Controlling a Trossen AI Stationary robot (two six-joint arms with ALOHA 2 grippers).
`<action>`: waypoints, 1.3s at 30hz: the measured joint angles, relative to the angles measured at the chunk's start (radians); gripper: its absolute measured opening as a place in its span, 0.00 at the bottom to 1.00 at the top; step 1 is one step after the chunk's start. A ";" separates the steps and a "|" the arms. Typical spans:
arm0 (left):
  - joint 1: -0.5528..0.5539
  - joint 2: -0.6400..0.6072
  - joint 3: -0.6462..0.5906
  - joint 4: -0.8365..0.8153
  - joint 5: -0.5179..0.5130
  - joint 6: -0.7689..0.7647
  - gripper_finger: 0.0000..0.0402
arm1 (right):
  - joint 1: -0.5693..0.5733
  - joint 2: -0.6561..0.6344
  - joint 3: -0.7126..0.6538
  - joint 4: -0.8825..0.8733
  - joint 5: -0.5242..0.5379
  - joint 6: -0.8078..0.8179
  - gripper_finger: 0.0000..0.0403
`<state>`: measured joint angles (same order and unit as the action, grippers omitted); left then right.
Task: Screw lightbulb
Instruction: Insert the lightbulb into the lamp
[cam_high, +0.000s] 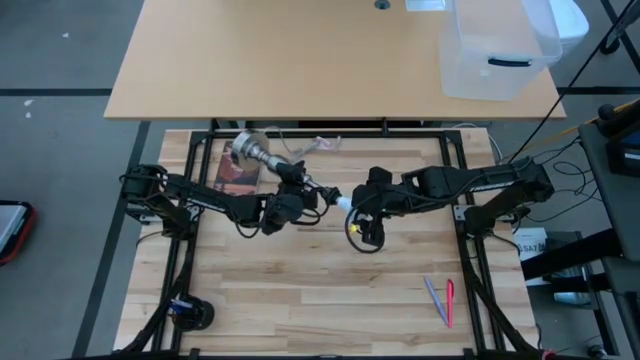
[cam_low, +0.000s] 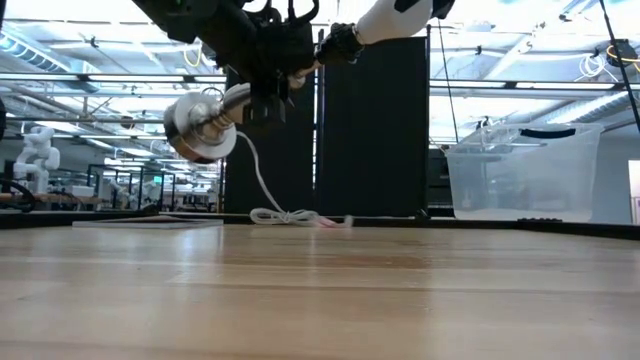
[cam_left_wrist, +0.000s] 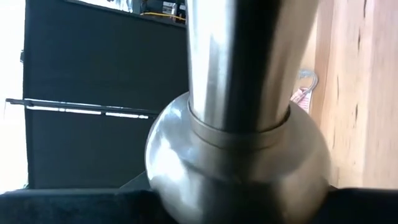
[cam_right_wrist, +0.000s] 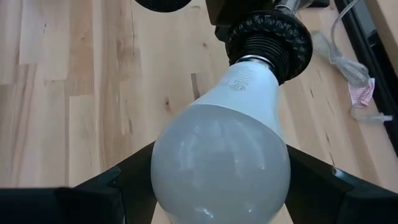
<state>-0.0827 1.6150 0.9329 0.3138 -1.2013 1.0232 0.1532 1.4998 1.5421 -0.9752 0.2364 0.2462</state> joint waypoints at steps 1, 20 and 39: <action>0.000 0.000 0.000 0.003 -0.004 0.003 0.33 | 0.000 0.000 0.000 0.000 0.001 0.003 0.66; -0.006 0.000 0.000 0.062 -0.029 0.059 0.33 | 0.004 0.000 0.000 0.024 0.046 0.154 0.66; -0.041 0.000 -0.002 0.222 -0.062 0.221 0.33 | 0.022 -0.003 0.000 0.074 0.053 0.184 0.66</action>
<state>-0.1238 1.6150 0.9306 0.5362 -1.2631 1.2446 0.1756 1.4969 1.5421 -0.9016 0.2896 0.4303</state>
